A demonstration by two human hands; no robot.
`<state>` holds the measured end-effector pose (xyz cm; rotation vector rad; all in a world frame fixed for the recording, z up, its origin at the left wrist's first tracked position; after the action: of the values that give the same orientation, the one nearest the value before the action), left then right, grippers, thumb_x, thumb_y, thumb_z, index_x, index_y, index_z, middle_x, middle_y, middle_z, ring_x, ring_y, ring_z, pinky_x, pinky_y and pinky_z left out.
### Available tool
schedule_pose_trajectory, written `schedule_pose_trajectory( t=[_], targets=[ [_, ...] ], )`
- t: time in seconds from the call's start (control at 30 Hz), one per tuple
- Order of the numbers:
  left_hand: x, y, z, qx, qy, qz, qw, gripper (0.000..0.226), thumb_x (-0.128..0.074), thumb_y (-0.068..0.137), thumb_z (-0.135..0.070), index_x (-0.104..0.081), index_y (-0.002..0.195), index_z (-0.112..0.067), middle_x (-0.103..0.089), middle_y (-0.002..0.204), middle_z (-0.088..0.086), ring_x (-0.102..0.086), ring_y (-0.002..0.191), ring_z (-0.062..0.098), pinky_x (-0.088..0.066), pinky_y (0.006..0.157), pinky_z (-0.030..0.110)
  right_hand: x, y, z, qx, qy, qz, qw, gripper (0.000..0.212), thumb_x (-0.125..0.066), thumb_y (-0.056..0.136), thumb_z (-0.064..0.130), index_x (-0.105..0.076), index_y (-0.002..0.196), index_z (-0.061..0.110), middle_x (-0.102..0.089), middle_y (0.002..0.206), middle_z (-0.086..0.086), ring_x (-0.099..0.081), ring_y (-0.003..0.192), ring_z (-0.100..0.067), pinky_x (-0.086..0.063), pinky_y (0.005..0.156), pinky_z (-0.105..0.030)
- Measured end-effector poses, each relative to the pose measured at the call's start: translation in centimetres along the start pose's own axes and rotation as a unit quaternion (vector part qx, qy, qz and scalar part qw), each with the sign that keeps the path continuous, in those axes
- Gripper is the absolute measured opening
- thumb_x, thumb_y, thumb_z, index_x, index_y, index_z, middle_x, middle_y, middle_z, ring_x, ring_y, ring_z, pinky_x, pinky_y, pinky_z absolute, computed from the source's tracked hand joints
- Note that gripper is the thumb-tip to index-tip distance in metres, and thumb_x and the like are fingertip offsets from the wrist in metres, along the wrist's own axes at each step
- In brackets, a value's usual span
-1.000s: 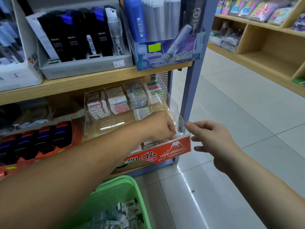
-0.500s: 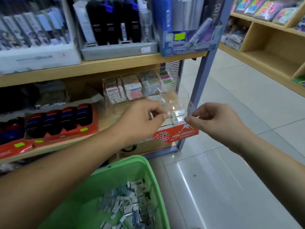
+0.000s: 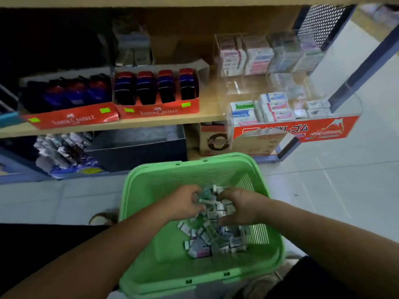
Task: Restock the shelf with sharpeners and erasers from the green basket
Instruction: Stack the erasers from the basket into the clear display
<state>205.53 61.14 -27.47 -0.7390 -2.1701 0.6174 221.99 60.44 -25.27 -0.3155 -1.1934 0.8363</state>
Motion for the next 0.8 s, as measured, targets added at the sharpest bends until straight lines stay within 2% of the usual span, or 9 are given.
schedule_pose_trajectory(
  t=[0.1, 0.2, 0.3, 0.37, 0.43, 0.57, 0.63, 0.73, 0.8],
  targets=[
    [-1.7, -0.2, 4.2, 0.027, 0.004, 0.013, 1.000, 0.053, -0.074, 0.094, -0.026, -0.055, 0.142, -0.017, -0.067, 0.117, 0.008, -0.067, 0.103, 0.025, -0.056, 0.096, 0.043, -3.7, 4.1, -1.5, -0.040, -0.006, 0.022, 0.999, 0.105, -0.085, 0.080, 0.052, -0.024, 0.163, 0.032, -0.021, 0.169, -0.007, -0.027, 0.152, -0.035, -0.031, 0.124, -0.047],
    [-2.7, -0.1, 6.3, 0.040, -0.015, 0.013, 0.999, 0.064, -0.076, 0.093, -0.025, -0.048, 0.150, -0.017, -0.066, 0.130, 0.013, -0.066, 0.112, 0.025, -0.054, 0.098, 0.035, -7.1, 6.6, -3.7, -0.082, 0.026, 0.014, 0.996, 0.134, -0.091, 0.073, 0.050, 0.005, 0.165, 0.037, 0.015, 0.173, -0.005, 0.004, 0.158, -0.043, -0.018, 0.125, -0.059],
    [-3.7, 0.3, 7.4, 0.059, -0.080, -0.009, 0.995, 0.065, -0.078, 0.091, -0.024, -0.050, 0.148, -0.012, -0.067, 0.121, 0.014, -0.067, 0.110, 0.027, -0.055, 0.097, 0.035, -9.7, 7.7, -4.8, -0.094, 0.043, -0.021, 0.994, 0.149, -0.095, 0.068, 0.043, 0.021, 0.162, 0.039, 0.032, 0.169, -0.001, 0.018, 0.156, -0.043, -0.024, 0.123, -0.063],
    [-4.7, 0.4, 7.9, 0.068, -0.104, -0.015, 0.992, 0.064, -0.080, 0.089, -0.023, -0.052, 0.145, -0.012, -0.064, 0.122, 0.012, -0.065, 0.108, 0.024, -0.055, 0.092, 0.031, -10.7, 8.0, -5.4, -0.094, 0.043, -0.030, 0.994, 0.155, -0.098, 0.065, 0.033, 0.024, 0.160, 0.040, 0.037, 0.166, 0.002, 0.015, 0.157, -0.041, -0.037, 0.118, -0.060],
    [-5.6, 0.5, 8.4, 0.068, -0.104, -0.008, 0.992, 0.065, -0.082, 0.088, -0.024, -0.053, 0.145, -0.013, -0.063, 0.132, 0.013, -0.061, 0.105, 0.019, -0.050, 0.088, 0.026, -10.3, 8.4, -5.6, -0.085, 0.041, -0.058, 0.994, 0.157, -0.101, 0.059, 0.030, 0.018, 0.162, 0.042, 0.029, 0.168, 0.000, 0.000, 0.157, -0.041, -0.050, 0.110, -0.054],
    [-6.3, 0.8, 9.2, 0.085, -0.091, 0.002, 0.992, 0.063, -0.082, 0.088, -0.026, -0.054, 0.143, -0.015, -0.067, 0.116, 0.009, -0.068, 0.108, 0.026, -0.057, 0.095, 0.038, -8.4, 9.4, -5.5, -0.085, 0.007, -0.119, 0.989, 0.132, -0.099, 0.057, 0.047, -0.018, 0.161, 0.039, -0.019, 0.158, -0.007, -0.028, 0.139, -0.031, -0.048, 0.111, -0.041],
    [-6.6, 1.1, 9.6, 0.092, -0.084, 0.007, 0.992, 0.064, -0.082, 0.088, -0.027, -0.053, 0.143, -0.016, -0.068, 0.119, 0.011, -0.067, 0.109, 0.027, -0.057, 0.097, 0.040, -8.6, 9.4, -5.4, -0.100, 0.016, -0.123, 0.987, 0.129, -0.098, 0.060, 0.046, -0.018, 0.160, 0.039, -0.019, 0.159, -0.006, -0.027, 0.138, -0.030, -0.044, 0.112, -0.042],
    [-7.1, 1.5, 10.1, 0.095, -0.067, 0.008, 0.993, 0.067, -0.083, 0.087, -0.028, -0.052, 0.145, -0.015, -0.065, 0.126, 0.010, -0.065, 0.111, 0.025, -0.055, 0.100, 0.042, -10.0, 8.7, -5.4, -0.123, 0.088, -0.126, 0.980, 0.141, -0.101, 0.057, 0.035, -0.008, 0.161, 0.047, -0.012, 0.158, 0.005, -0.020, 0.140, -0.029, -0.043, 0.115, -0.046],
    [-7.4, 1.8, 10.4, 0.099, -0.060, 0.010, 0.993, 0.067, -0.082, 0.087, -0.028, -0.052, 0.145, -0.016, -0.063, 0.129, 0.009, -0.064, 0.113, 0.024, -0.054, 0.101, 0.040, -10.0, 8.4, -5.1, -0.136, 0.123, -0.145, 0.972, 0.135, -0.100, 0.062, 0.024, -0.011, 0.159, 0.051, -0.016, 0.156, 0.006, -0.022, 0.140, -0.028, -0.044, 0.114, -0.047]
  ],
)
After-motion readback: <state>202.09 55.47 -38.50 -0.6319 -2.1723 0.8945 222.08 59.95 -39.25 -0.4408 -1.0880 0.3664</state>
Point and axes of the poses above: each hand's wrist, its own y-axis towards the middle knuckle, its own x-axis out of the back of the hand, z = x × y, the point moved 7 cm from there along y, towards the middle knuckle
